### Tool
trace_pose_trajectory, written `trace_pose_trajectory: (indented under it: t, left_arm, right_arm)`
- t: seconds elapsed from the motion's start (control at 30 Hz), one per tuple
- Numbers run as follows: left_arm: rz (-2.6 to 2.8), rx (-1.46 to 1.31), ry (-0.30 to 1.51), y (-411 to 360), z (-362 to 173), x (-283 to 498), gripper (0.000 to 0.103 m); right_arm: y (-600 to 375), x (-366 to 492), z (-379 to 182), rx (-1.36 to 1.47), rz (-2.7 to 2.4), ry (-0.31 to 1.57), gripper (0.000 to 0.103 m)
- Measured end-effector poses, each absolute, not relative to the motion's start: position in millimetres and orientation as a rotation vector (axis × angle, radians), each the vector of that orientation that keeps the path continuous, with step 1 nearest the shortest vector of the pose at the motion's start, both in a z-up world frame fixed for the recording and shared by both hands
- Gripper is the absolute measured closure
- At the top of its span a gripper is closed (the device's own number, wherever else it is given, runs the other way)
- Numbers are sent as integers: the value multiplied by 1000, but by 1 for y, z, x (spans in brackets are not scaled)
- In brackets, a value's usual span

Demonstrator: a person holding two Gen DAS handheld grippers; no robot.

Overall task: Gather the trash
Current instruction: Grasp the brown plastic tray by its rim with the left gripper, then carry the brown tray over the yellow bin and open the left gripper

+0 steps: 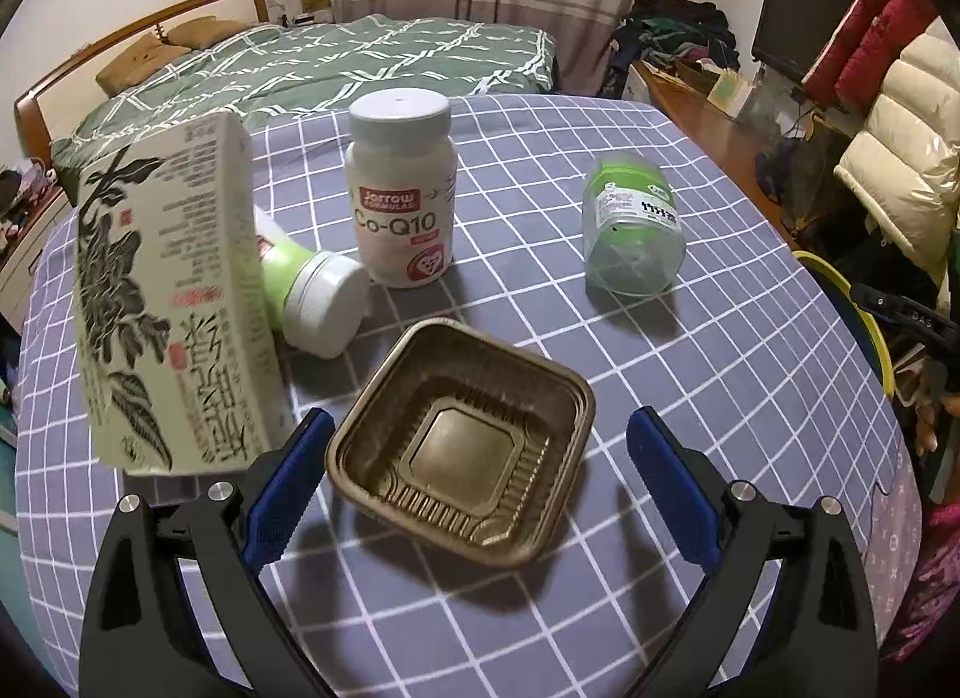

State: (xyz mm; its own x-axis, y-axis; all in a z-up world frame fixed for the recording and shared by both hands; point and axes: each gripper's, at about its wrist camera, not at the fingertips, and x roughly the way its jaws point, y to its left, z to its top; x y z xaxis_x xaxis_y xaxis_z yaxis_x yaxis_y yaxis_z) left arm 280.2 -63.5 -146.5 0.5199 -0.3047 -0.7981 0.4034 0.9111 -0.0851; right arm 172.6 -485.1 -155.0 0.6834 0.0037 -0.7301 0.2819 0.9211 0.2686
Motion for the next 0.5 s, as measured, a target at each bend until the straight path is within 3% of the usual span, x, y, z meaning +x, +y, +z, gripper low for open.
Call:
trace_pose_trajectory:
  t: [0.07, 0.33, 0.5]
  left_arm:
    - [-420, 129, 940, -71, -148, 286, 8]
    - [-402, 171, 965, -79, -155, 290, 29]
    - [-417, 153, 967, -86, -148, 281, 33]
  right_arm:
    - [-485, 173, -156, 380, -159, 810, 63]
    - [-489, 168, -156, 391, -163, 800, 63]
    - [-491, 156, -151, 403, -156, 779, 63]
